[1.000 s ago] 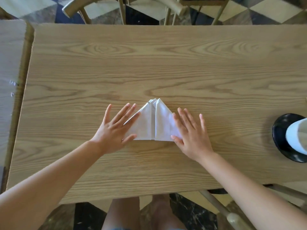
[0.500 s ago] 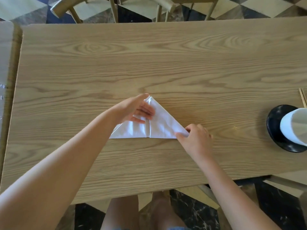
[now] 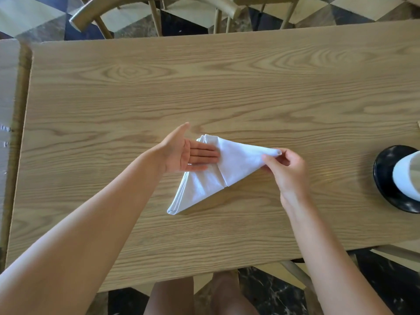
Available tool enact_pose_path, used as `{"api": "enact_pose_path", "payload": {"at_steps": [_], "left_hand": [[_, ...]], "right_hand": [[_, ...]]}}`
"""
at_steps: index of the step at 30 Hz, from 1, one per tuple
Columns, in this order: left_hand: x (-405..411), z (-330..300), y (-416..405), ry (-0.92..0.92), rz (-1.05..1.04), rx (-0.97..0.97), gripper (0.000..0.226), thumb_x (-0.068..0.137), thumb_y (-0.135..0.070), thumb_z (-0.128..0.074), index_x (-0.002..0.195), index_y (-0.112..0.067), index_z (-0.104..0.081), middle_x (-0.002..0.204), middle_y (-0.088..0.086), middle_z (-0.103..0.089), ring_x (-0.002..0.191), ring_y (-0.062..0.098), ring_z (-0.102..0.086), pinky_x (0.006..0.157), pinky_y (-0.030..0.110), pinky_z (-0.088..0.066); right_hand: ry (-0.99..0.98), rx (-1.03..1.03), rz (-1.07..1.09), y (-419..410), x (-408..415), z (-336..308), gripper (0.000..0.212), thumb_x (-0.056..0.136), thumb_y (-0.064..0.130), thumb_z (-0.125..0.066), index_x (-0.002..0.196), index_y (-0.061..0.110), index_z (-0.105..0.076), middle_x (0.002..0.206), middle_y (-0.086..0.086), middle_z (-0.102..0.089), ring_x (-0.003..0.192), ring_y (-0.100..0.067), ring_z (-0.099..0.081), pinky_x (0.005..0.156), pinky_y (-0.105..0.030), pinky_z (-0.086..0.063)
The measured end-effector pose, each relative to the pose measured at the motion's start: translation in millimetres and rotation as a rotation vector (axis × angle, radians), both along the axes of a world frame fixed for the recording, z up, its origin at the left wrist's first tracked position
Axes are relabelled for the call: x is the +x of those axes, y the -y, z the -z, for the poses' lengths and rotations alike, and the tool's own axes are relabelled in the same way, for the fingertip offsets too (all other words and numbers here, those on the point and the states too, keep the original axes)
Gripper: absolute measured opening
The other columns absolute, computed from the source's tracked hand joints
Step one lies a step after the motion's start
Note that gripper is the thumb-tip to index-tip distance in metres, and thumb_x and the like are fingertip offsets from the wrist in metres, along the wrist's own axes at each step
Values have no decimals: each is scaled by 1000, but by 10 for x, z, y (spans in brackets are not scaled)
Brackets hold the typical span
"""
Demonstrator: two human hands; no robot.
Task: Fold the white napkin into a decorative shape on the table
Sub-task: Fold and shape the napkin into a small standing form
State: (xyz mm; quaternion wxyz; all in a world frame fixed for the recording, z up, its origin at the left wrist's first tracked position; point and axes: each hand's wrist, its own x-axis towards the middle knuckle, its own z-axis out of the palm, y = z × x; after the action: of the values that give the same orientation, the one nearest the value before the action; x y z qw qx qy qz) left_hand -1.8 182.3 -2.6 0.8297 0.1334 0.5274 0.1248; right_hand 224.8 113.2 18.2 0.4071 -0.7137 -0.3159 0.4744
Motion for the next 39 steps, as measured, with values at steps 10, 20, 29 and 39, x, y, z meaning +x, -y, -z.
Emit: {"api": "enact_pose_path", "payload": {"at_steps": [10, 20, 29, 39], "left_hand": [[-14, -85, -230, -319, 325, 117, 54, 93, -49, -35, 89, -6, -68, 76, 5, -75, 68, 15, -72, 65, 23, -55], [-24, -102, -311, -512, 526, 314, 7, 86, -16, -62, 85, -9, -62, 76, 4, -64, 64, 14, -62, 57, 21, -55], [-89, -149, -258, -714, 929, 814, 16, 82, -20, -64, 72, -8, -59, 68, 7, -69, 68, 19, -68, 64, 22, -52], [-163, 80, 567, -1140, 186, 1182, 41, 89, -34, -44, 122, -10, -53, 115, 6, -58, 102, 22, -54, 83, 32, -42]], "right_hand": [[231, 354, -319, 215, -488, -355, 12, 78, 5, -69, 80, 16, -64, 79, 5, -67, 75, -8, -64, 70, -21, -50], [629, 738, -722, 556, -1048, -6, 16, 75, 1, -67, 78, 15, -61, 80, 5, -64, 77, -10, -59, 63, -25, -49], [697, 774, -858, 675, -1089, 337, 19, 72, -6, -64, 73, 13, -61, 76, 1, -61, 72, -16, -52, 62, -27, -46], [607, 673, -737, 606, -939, 299, 29, 86, 4, -48, 110, 4, -64, 108, -8, -67, 105, -18, -57, 90, -29, -47]]}}
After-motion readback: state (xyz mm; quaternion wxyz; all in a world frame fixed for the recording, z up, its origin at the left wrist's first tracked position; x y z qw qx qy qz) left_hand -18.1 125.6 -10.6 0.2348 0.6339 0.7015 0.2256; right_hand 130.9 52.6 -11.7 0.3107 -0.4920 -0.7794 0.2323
